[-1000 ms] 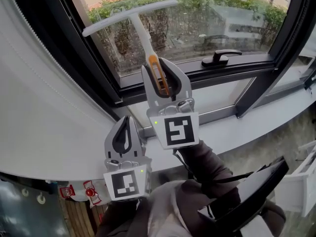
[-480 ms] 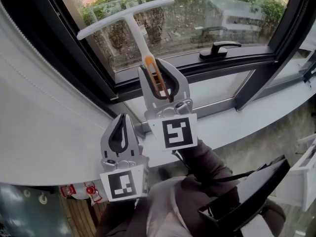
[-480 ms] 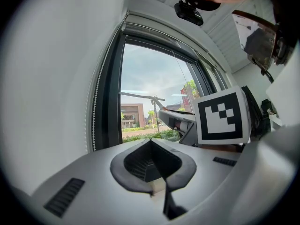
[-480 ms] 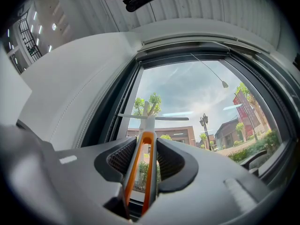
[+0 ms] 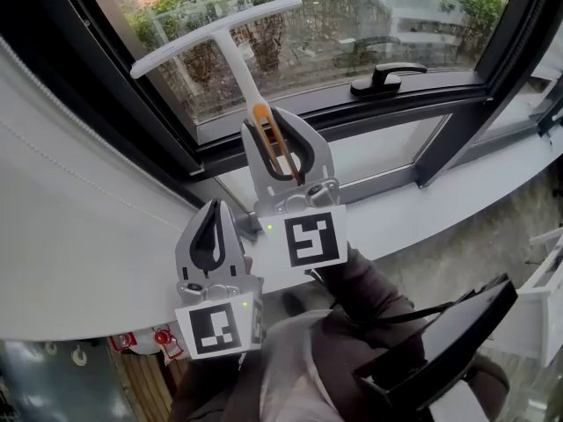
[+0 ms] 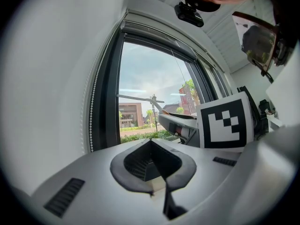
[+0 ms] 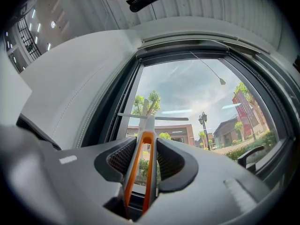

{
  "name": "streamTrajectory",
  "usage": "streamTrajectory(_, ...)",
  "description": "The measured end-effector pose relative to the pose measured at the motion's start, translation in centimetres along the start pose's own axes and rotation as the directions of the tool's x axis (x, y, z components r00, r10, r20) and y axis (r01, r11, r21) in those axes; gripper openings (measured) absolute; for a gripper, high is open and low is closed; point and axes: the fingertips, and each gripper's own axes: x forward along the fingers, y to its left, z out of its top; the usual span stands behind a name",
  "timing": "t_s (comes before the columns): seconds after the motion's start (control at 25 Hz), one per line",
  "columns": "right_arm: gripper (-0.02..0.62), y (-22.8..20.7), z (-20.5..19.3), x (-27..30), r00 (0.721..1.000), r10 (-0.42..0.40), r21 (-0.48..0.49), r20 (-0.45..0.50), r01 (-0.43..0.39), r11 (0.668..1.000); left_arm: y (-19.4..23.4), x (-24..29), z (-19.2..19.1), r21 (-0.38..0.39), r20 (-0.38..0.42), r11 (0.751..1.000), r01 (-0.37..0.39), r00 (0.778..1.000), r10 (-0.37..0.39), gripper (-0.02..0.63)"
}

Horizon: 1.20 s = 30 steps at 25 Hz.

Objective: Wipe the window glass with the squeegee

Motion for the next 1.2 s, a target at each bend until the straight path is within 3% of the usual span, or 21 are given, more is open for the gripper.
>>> streamTrajectory(1.2, 0.132, 0.7, -5.9, -3.1, 0.993, -0.014, -0.008, -0.115, 0.013, 1.0, -1.0, 0.3, -1.3, 0.003, -0.023, 0.999, 0.039, 0.999, -0.039, 0.002)
